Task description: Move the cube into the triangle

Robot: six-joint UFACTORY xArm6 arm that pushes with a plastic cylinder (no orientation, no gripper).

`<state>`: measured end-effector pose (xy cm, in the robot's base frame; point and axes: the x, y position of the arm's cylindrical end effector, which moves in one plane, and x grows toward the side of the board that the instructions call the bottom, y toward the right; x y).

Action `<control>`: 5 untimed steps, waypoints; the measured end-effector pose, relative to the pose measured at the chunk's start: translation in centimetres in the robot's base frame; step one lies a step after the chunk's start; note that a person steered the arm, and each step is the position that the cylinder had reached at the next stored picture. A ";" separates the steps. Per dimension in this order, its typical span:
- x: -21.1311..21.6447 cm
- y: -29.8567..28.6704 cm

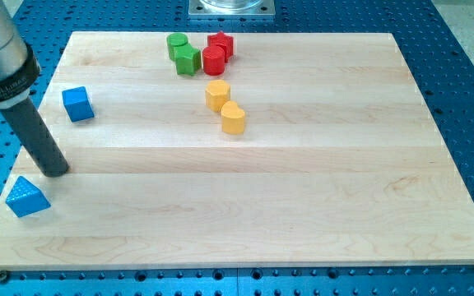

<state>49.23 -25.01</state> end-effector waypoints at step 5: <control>-15.8 -1.5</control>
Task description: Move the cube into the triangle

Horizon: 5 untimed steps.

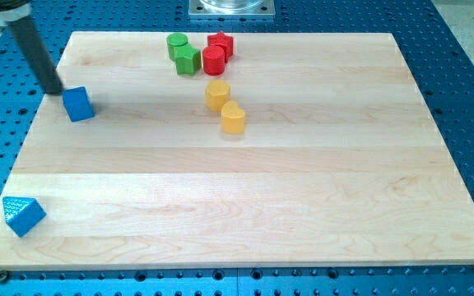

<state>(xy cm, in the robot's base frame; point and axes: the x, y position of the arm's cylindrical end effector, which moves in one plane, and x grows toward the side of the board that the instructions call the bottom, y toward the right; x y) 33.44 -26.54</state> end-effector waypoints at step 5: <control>19.1 4.4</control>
<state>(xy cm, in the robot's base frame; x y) 52.55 -22.13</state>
